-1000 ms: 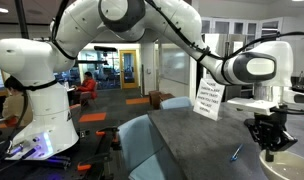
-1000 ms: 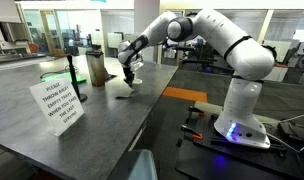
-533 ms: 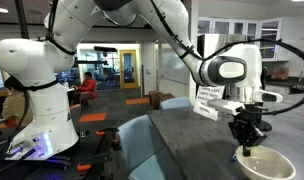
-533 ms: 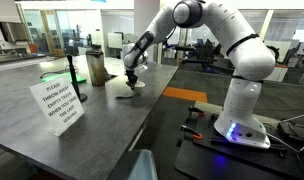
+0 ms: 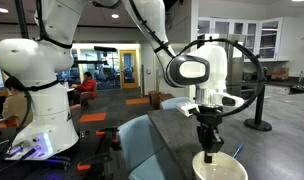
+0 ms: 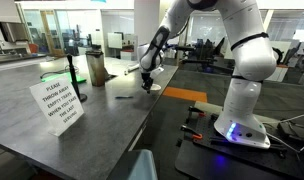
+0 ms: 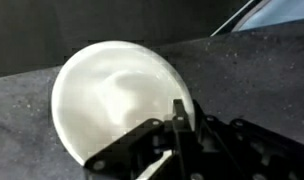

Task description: Move the white bowl forward

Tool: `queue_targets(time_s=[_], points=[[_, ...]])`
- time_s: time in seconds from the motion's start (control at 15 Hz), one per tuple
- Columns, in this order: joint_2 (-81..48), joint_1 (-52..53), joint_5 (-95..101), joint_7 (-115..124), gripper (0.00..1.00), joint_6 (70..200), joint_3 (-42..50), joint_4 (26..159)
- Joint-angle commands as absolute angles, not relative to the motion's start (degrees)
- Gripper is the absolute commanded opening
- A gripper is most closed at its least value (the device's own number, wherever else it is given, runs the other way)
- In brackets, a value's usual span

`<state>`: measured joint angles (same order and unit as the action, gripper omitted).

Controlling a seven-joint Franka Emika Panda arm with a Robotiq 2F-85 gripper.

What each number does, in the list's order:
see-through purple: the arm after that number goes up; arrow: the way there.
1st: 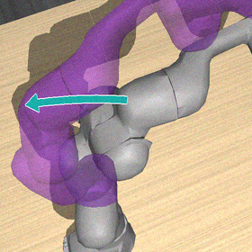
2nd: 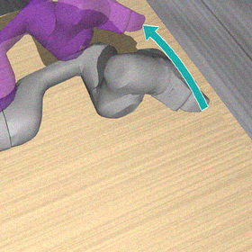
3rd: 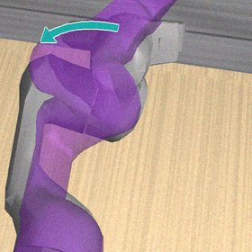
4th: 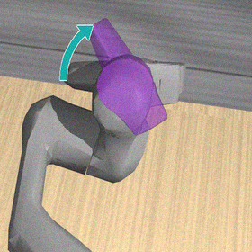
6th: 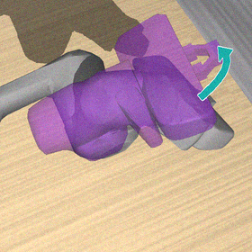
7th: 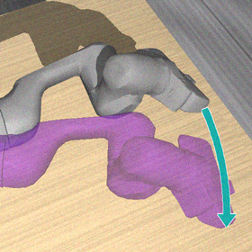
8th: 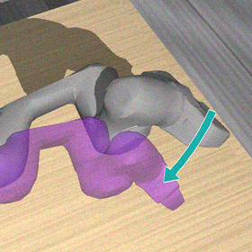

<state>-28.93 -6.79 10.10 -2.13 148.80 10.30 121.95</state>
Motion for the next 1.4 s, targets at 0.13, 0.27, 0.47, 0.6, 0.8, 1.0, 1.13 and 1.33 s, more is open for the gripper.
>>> queue_targets(time_s=[0.13,0.27,0.47,0.6,0.8,1.0,1.13,1.33], points=[[-24.1,-4.9,14.1,1.6,0.03,150.9,12.7,127.2],[-24.6,-4.8,14.9,2.0,0.03,151.5,12.8,126.1],[-26.2,-5.7,13.4,0.2,0.03,151.5,11.5,123.9],[-27.5,-5.6,13.5,0.4,0.03,151.3,11.5,122.1],[-29.5,-6.2,12.8,-0.6,0.03,150.6,11.0,119.2],[-31.6,-6.5,12.5,-1.3,0.03,149.7,10.6,116.3],[-33.1,-6.8,12.1,-1.7,0.03,149.3,10.3,114.7],[-35.1,-7.1,12.1,-2.0,0.03,149.5,10.3,112.8]])
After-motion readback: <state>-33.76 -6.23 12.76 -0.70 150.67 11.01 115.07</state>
